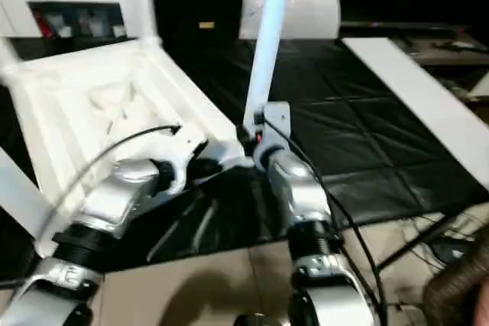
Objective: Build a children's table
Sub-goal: Rotate leg to tighten
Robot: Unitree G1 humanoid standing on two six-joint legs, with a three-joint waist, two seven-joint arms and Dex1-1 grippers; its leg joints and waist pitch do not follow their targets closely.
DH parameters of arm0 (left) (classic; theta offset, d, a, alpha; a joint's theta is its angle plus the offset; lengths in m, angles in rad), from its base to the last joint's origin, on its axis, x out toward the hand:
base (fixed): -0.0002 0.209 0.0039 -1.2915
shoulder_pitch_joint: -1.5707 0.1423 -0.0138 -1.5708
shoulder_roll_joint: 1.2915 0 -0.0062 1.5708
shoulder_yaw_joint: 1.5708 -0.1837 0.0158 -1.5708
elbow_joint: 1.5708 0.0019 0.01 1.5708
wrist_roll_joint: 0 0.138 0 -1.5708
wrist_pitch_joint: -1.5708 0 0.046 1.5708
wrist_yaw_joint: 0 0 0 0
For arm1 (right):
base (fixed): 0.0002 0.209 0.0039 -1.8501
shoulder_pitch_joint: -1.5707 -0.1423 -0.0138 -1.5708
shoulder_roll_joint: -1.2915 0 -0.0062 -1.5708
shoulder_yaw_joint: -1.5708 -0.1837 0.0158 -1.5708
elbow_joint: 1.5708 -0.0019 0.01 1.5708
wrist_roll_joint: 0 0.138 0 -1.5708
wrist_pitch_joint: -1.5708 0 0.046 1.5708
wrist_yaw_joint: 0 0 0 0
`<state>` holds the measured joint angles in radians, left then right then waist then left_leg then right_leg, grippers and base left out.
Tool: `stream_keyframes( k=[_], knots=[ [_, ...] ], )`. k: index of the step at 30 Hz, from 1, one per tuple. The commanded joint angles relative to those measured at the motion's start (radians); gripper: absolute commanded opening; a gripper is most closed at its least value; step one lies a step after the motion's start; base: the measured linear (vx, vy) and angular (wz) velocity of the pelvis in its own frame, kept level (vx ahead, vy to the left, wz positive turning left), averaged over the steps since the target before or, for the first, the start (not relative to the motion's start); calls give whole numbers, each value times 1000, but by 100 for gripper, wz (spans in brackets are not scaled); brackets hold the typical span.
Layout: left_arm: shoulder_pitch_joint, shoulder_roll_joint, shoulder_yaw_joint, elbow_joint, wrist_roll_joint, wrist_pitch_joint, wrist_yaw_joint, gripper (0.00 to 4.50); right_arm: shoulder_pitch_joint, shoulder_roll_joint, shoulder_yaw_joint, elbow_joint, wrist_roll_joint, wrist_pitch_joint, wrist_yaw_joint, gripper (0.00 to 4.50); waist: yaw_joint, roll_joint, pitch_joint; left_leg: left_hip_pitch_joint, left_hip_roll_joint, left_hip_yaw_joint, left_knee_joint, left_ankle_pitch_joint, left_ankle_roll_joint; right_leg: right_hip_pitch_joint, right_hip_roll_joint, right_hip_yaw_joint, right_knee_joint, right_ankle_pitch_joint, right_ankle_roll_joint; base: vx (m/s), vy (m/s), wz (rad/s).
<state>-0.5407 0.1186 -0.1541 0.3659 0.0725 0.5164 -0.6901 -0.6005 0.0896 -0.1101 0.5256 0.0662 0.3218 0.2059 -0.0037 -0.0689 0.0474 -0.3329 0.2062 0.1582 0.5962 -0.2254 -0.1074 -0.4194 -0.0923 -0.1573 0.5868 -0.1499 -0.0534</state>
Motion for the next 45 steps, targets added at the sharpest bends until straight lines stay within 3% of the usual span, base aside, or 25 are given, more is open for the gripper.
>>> stream_keyframes(
  k=[1,3,7,9,10,12,14,17,22,23,24,27,29,30,35,39,40,41,43,45],
  knots=[
    [-50,-40,-1,-58,-58,-88,12,0,25,86,82,37,45,44,79,252,7,1,-77,-21,19,3,-53,81,149,78,-62,76,-38,-92,-156,0,0,0],
    [-41,-26,0,-66,-54,-86,-7,0,34,73,89,24,36,35,95,277,11,0,-75,-22,17,7,-53,57,153,80,-62,77,-40,-129,-154,0,0,0],
    [-13,27,-12,-82,-51,-107,-70,0,74,21,97,-38,31,33,141,313,14,5,-69,-19,22,8,-59,-30,110,77,-61,75,-60,-272,-99,0,0,0],
    [10,97,-41,-68,-48,-175,-163,0,142,-72,140,-143,34,33,252,334,17,6,-66,-15,20,8,-61,-62,97,74,-58,73,-70,-318,-81,0,0,0],
    [16,125,-54,-56,-45,-221,-206,0,171,-117,155,-182,34,32,303,334,22,4,-63,-14,19,10,-62,-78,103,74,-54,75,-77,-338,-49,0,0,0],
    [20,170,-72,-26,-42,-290,-279,0,218,-195,163,-244,48,29,392,358,28,3,-63,-15,20,10,-63,-95,101,73,-55,75,-81,-375,-29,0,0,0],
    [16,210,-90,13,-34,-345,-341,0,254,-253,146,-289,71,18,469,373,35,7,-63,-14,20,8,-63,-105,96,70,-56,73,-85,-398,-23,0,0,0],
    [0,261,-112,86,-32,-448,-452,0,312,-351,104,-353,112,12,583,395,45,-2,-61,-9,22,10,-64,-109,100,66,-56,75,-84,-397,-17,0,0,0],
    [-45,302,-145,183,-24,-603,-552,0,385,-453,49,-459,204,70,667,433,65,-4,-60,-5,24,9,-67,-125,84,66,-61,70,-91,-444,1,0,0,0],
    [-57,310,-154,209,-21,-644,-573,0,407,-472,38,-486,223,85,679,433,67,-6,-59,-4,20,10,-65,-132,84,65,-57,68,-98,-467,19,0,0,0],
    [-69,308,-155,229,-22,-672,-587,0,427,-481,31,-508,231,86,686,443,68,-3,-62,-8,24,7,-67,-121,77,69,-62,68,-91,-449,14,0,0,0],
    [-99,298,-148,270,-25,-716,-599,0,468,-485,13,-546,240,80,679,443,71,-4,-66,-11,25,7,-67,-103,72,70,-60,67,-89,-411,5,0,0,0],
    [-133,291,-146,337,-30,-791,-633,0,495,-486,12,-573,255,82,684,443,73,2,-65,-7,22,9,-66,-105,74,67,-60,67,-93,-408,0,0,0,0],
    [-133,291,-146,337,-30,-791,-633,0,495,-486,12,-573,255,82,684,443,76,-2,-66,-10,25,7,-67,-105,72,71,-61,67,-90,-401,-1,0,0,0],
    [-169,288,-159,430,-30,-892,-666,0,530,-484,22,-614,281,89,673,443,87,0,-66,-7,27,7,-69,-99,64,72,-64,67,-87,-384,-1,0,0,0],
    [-182,288,-134,483,-23,-961,-615,0,532,-463,12,-631,289,91,632,443,87,-2,-67,-9,28,6,-69,-97,55,73,-65,68,-84,-372,-10,0,0,0],
    [-181,287,-124,489,-28,-962,-608,0,533,-460,14,-635,288,89,627,443,87,-2,-66,-9,27,7,-69,-96,55,73,-65,68,-86,-375,-8,0,0,0],
    [-177,288,-114,488,-32,-967,-593,27,537,-455,15,-641,284,86,618,448,89,-2,-66,-9,26,7,-69,-94,53,74,-66,67,-86,-383,-2,0,0,0],
    [-148,288,-69,450,-87,-922,-595,27,546,-432,12,-655,280,79,585,448,87,-3,-66,-11,28,6,-71,-87,48,75,-67,68,-84,-382,1,0,0,0],
    [-126,288,-42,427,-133,-908,-609,58,558,-426,15,-671,271,86,554,450,87,0,-65,-8,30,7,-71,-93,43,73,-70,69,-86,-390,-8,0,0,0]
  ],
)
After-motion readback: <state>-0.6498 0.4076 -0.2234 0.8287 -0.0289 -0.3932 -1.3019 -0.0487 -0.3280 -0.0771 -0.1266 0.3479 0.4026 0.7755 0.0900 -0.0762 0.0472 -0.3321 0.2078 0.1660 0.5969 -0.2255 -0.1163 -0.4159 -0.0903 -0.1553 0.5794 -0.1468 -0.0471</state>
